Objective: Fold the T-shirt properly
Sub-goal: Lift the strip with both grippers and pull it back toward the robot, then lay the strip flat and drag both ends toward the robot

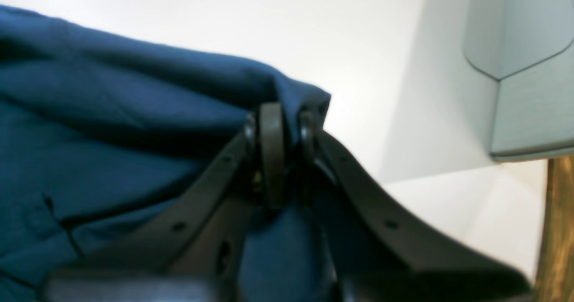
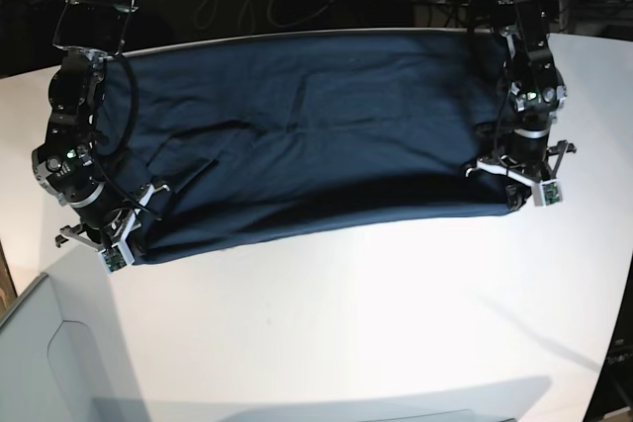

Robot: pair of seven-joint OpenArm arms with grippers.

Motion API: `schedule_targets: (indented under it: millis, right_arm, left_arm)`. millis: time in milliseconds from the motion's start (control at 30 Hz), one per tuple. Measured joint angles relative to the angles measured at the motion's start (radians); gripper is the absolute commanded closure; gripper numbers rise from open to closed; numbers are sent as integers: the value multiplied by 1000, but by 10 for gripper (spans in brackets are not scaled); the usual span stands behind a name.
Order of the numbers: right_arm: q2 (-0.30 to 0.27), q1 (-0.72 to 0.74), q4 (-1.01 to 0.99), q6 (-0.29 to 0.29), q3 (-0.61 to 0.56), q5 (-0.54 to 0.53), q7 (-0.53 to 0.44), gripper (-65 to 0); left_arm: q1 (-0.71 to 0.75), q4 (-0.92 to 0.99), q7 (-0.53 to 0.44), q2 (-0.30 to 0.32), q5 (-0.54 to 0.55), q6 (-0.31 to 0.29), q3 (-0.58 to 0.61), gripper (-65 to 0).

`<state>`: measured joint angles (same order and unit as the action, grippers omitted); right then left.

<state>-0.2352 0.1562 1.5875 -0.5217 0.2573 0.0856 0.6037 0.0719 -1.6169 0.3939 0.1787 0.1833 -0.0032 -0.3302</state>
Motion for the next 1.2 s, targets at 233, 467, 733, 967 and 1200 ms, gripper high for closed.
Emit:
schedule_targets:
  millis: [233, 467, 733, 967, 1200]
  right_arm:
    - [-9, -69, 122, 0, 0, -8, -5, -5]
    - [-13, -115, 156, 0, 35, -11, -9, -5]
    - [-4, -185, 227, -61, 93, -9, -13, -5]
    - [11, -255, 244, -95, 121, -8, -11, -5]
    - [14, -341, 244, -103, 120, -8, -89, -5]
  left_arm:
    - [-6, -77, -1, 2, 1, 0, 0, 0]
    - [26, -119, -2, 4, 3, -1, 0, 0]
    - [69, -116, -3, 5, 1, -1, -2, 0]
    - [146, -121, -1, 25, 7, -6, -3, 0]
    - [222, -173, -4, 43, 3, -1, -6, 0]
